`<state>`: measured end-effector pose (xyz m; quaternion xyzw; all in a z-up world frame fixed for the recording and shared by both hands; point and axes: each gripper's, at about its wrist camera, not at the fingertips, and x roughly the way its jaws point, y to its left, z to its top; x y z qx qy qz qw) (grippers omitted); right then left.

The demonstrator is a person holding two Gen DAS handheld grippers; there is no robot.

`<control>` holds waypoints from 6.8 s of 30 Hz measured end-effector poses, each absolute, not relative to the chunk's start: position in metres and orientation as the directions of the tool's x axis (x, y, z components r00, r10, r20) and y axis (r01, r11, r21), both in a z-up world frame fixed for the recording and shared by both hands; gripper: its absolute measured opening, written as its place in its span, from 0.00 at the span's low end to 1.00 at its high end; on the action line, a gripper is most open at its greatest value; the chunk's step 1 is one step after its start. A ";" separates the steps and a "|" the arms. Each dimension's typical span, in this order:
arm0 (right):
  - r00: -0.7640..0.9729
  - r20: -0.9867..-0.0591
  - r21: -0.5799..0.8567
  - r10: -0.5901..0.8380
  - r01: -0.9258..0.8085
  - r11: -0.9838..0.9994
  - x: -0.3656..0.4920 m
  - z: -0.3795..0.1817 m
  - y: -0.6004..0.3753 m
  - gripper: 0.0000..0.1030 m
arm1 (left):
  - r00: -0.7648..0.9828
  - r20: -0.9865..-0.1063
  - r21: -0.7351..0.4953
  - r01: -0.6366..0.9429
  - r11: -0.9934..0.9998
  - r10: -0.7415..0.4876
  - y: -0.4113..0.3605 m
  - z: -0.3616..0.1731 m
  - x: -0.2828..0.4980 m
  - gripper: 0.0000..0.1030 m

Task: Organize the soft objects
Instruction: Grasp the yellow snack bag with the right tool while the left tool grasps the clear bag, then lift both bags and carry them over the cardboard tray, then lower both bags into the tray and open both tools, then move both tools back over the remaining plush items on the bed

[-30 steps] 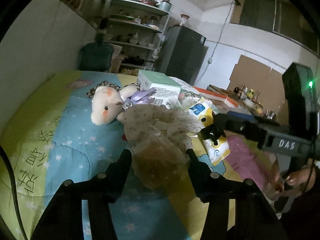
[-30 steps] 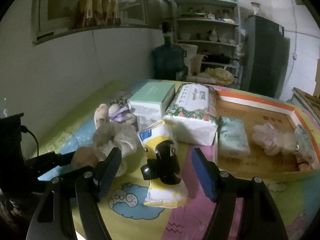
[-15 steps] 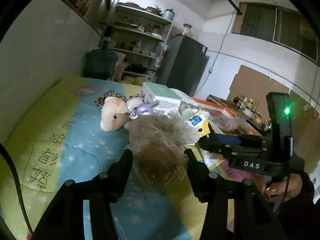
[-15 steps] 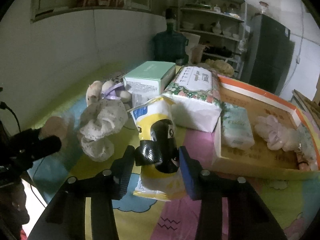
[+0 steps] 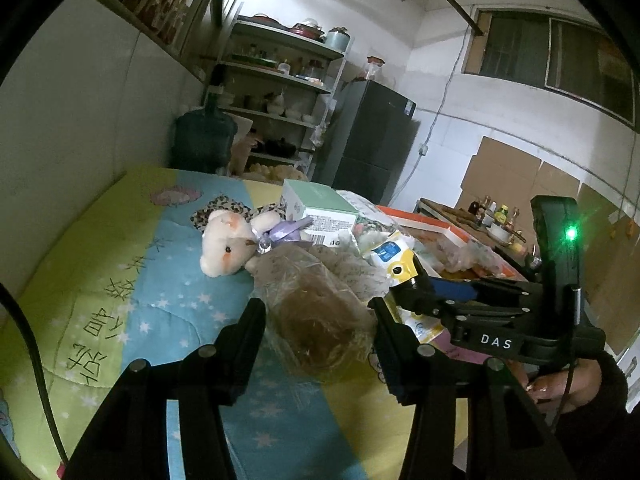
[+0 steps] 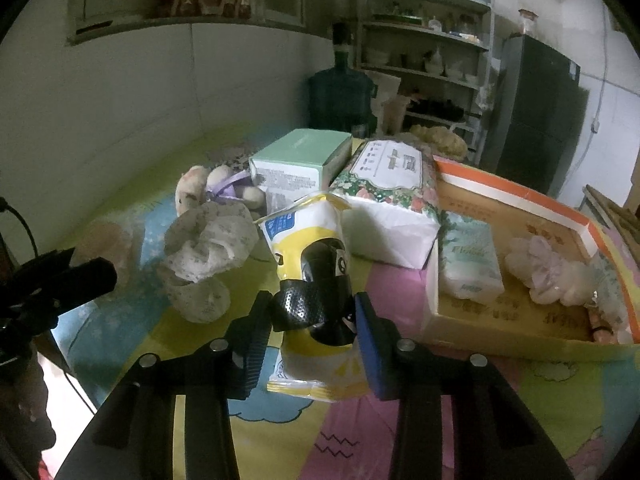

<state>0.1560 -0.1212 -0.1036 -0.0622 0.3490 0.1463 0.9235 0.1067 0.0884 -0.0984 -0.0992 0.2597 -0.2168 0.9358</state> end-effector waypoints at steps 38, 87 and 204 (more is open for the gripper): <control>0.810 -0.540 0.046 0.230 -0.244 0.969 0.136 -0.059 -0.172 0.41 | 0.765 -0.414 -0.245 0.428 0.870 -0.493 0.014 -0.045 0.126 0.50; 0.880 -0.473 -0.061 -0.031 0.003 0.998 0.175 -0.019 -0.370 0.41 | 0.677 -0.518 -0.229 0.479 0.847 -0.523 -0.189 -0.016 0.234 0.49; 0.712 -0.686 -0.010 0.150 -0.216 0.976 0.261 -0.044 -0.389 0.58 | 0.712 -0.581 -0.178 0.362 0.915 -0.395 -0.209 -0.023 0.261 0.73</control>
